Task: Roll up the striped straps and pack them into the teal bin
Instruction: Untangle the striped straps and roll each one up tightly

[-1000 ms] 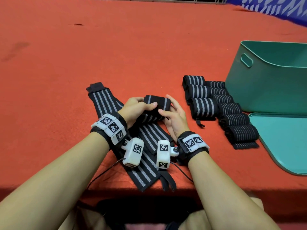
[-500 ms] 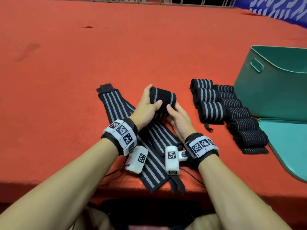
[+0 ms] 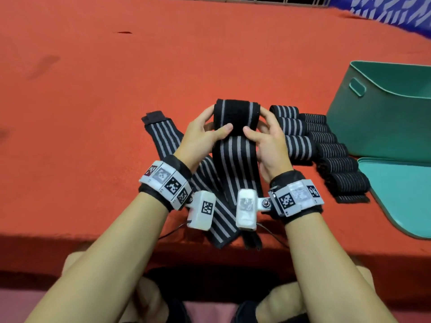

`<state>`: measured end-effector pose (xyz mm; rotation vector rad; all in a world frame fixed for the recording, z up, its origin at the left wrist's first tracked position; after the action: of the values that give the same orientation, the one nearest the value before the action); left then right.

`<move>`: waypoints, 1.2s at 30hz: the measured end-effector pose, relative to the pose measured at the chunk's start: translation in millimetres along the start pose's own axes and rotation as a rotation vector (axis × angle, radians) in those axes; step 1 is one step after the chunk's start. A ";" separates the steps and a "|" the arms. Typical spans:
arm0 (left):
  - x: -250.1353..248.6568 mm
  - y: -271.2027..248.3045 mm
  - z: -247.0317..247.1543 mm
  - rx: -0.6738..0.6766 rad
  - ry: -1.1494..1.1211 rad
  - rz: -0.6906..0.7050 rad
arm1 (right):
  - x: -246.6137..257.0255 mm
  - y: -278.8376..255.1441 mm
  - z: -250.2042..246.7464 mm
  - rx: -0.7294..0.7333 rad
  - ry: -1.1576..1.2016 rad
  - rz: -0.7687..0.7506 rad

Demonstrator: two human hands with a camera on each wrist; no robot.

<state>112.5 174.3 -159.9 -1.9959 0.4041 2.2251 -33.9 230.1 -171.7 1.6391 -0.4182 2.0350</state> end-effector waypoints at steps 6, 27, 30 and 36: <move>-1.9 -10.0 -5.3 -0.001 -0.034 0.062 | 15.5 -23.4 11.7 0.078 -0.013 0.064; -4.6 -17.1 6.6 0.035 -0.080 -0.242 | 21.5 -20.5 18.9 0.023 0.013 -0.069; -10.4 -21.4 3.6 0.060 0.162 -0.246 | 24.9 -25.4 14.9 0.018 -0.052 -0.163; -9.3 -17.4 -0.8 -0.007 -0.136 -0.229 | 15.5 -24.2 11.2 0.123 0.050 -0.036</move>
<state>119.1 191.5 -152.8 -1.7782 0.1445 2.2026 -13.9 247.2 -155.6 1.6501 -0.2485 2.1074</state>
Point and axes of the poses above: each hand's wrist, its own y-axis towards the middle knuckle, its own z-axis out of the palm, x = y × z, the point moved 9 cm from there along y, towards the middle knuckle, and after that the axes turned 10 degrees about -x, right-handed, at the moved point
